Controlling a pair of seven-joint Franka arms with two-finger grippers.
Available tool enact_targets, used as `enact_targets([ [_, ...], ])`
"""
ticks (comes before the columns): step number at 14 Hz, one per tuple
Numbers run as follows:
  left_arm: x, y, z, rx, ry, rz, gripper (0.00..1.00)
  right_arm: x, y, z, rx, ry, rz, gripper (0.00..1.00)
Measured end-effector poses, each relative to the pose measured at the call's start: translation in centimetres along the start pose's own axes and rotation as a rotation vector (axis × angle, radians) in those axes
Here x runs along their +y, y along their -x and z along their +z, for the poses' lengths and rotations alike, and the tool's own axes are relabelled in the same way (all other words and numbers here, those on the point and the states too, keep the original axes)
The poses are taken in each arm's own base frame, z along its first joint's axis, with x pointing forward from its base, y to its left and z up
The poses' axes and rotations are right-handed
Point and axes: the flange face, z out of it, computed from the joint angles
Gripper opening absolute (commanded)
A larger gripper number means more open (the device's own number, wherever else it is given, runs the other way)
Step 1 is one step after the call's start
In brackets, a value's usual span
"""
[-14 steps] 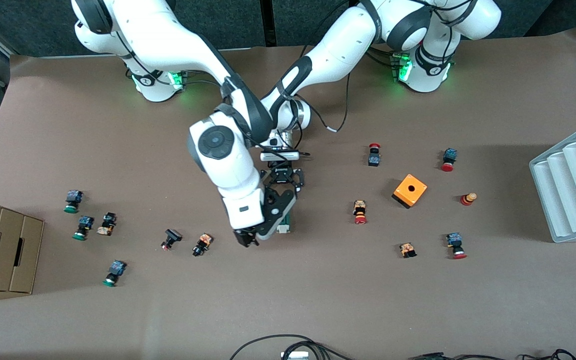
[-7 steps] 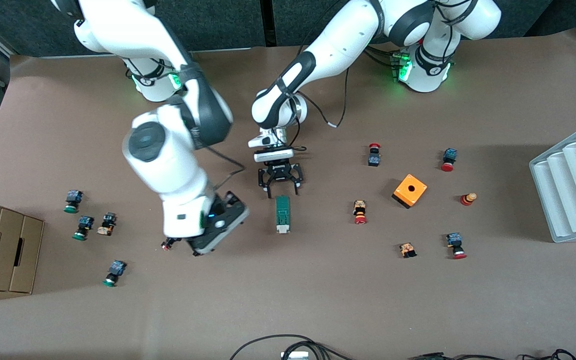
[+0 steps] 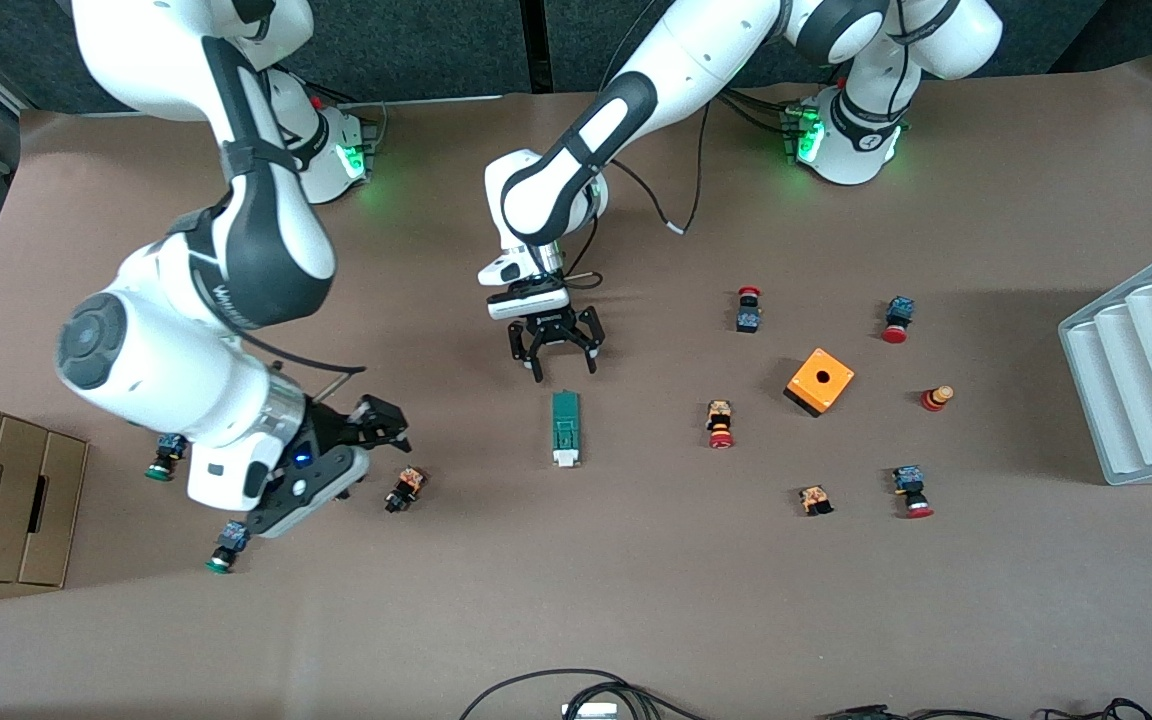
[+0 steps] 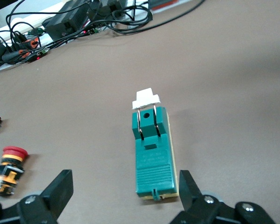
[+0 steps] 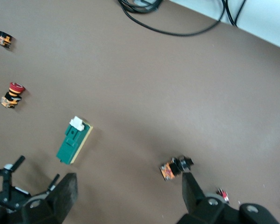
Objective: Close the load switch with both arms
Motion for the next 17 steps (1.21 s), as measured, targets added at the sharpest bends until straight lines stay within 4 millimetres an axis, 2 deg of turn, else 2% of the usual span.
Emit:
enact_targets([
  [1,-0.4,-0.8,-0.3,-0.025,-0.002,0.036,1.00,1.4,0.6,-0.3,-0.020,-0.005,0.024,1.00],
  [3,-1.1,-2.5,-1.1,-0.079,0.005,0.120,1.00,5.6,2.5,-1.9,-0.061,-0.018,0.090,1.00],
  [5,-2.1,-4.3,-1.9,-0.135,0.020,0.212,1.00,9.9,4.9,-4.9,-0.090,0.006,0.140,1.00],
  [6,-2.9,-5.5,-1.9,-0.165,0.029,0.251,1.00,11.3,6.0,-6.4,-0.107,0.044,0.148,1.00],
  [9,-6.4,-9.9,-1.0,-0.278,0.077,0.361,1.00,12.7,7.6,-9.6,-0.151,0.177,0.132,1.00],
  [11,-8.9,-12.7,-0.7,-0.336,0.128,0.430,1.00,13.8,8.3,-10.6,-0.159,0.211,0.147,1.00],
  [13,-11.7,-15.4,-0.2,-0.401,0.202,0.478,1.00,15.7,9.4,-11.3,-0.161,0.225,0.180,1.00],
  [15,-14.8,-18.1,0.4,-0.445,0.279,0.519,1.00,18.2,10.8,-12.3,-0.155,0.233,0.226,1.00],
  [17,-18.2,-20.3,1.5,-0.478,0.335,0.559,1.00,19.6,11.8,-13.1,-0.148,0.236,0.252,1.00],
])
